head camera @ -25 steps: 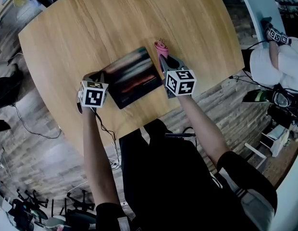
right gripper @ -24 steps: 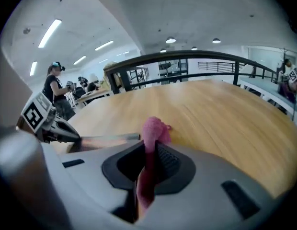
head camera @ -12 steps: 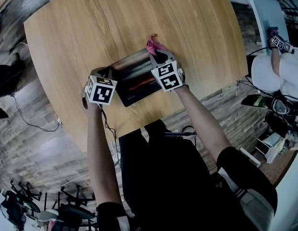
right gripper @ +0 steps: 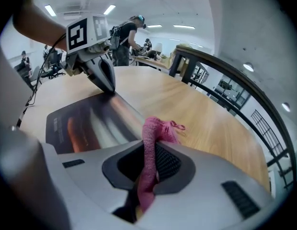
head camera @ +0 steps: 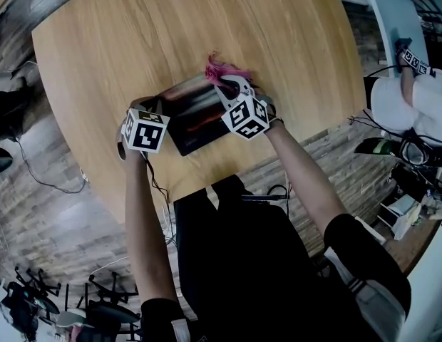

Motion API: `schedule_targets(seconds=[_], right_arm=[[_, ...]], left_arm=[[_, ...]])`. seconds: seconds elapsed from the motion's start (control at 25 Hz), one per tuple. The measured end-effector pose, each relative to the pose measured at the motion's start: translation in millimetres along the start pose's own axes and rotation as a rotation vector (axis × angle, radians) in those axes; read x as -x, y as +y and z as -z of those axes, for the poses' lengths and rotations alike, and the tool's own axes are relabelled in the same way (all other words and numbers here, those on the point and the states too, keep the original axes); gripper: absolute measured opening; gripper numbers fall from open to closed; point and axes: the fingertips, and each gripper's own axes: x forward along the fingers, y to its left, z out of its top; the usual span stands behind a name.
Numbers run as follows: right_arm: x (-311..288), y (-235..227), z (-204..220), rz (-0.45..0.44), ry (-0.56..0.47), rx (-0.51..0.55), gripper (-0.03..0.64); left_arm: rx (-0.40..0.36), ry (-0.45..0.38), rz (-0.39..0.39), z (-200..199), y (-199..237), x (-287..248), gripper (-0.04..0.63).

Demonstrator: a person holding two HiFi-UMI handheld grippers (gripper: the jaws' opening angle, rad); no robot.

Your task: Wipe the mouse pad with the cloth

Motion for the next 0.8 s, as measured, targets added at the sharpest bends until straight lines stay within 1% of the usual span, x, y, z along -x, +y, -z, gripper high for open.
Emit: schedule_targets(seconds=[0.24, 0.44, 0.6, 0.8], right_arm=[[0, 10, 0, -0.041, 0.007, 0.127, 0.055], [1, 30, -4, -0.093, -0.004, 0.246, 0.055], [3, 43, -4, -0.125, -0.027, 0.293, 0.055], [10, 58, -4, -0.159, -0.061, 0.318, 0.054]], left_arm=[[-0.001, 0.006, -0.013, 0, 1, 0, 0.023], [0.009, 0.005, -0.015, 0, 1, 0, 0.023], [0.011, 0.006, -0.027, 1, 1, 0, 0.023], [0.01, 0.005, -0.039, 1, 2, 1, 0.023]])
